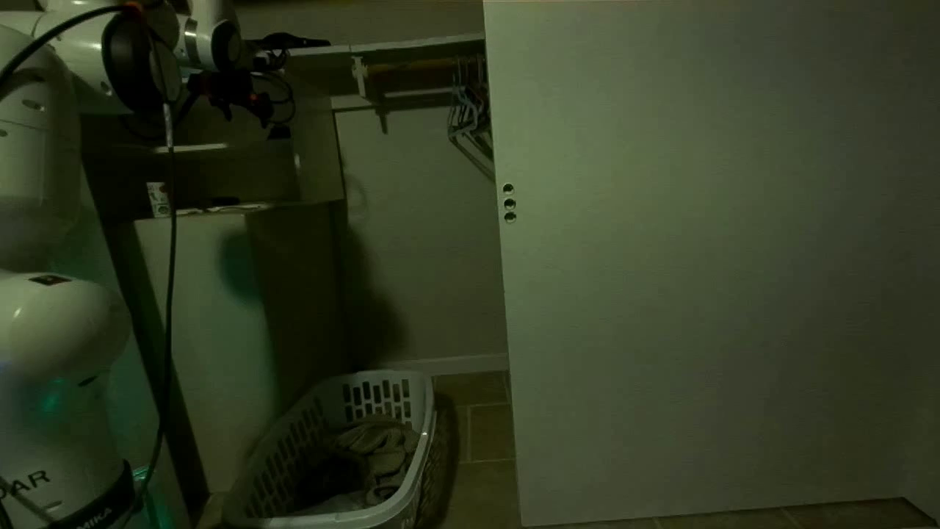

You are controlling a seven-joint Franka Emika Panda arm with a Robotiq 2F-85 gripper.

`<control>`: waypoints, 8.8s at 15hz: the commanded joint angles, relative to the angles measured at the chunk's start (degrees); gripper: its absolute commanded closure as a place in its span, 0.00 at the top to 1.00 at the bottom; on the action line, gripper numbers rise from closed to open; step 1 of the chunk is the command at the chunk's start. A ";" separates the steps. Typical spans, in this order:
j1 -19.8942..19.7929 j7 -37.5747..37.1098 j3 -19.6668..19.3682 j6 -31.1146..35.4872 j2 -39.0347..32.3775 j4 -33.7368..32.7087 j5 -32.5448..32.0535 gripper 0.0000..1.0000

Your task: Remove the black object from the top shelf and put it on the bottom shelf

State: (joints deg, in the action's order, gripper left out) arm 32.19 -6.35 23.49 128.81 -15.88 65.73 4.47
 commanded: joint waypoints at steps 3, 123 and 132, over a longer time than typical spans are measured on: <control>1.05 -0.19 0.00 0.03 -2.20 -3.01 -0.31 1.00; -3.85 3.62 -0.63 26.34 -1.52 21.50 1.24 0.00; -1.23 -0.07 -1.98 22.58 -8.08 13.23 -0.11 0.00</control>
State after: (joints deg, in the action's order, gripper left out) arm 29.28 -3.65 22.89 153.80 -21.01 83.76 6.52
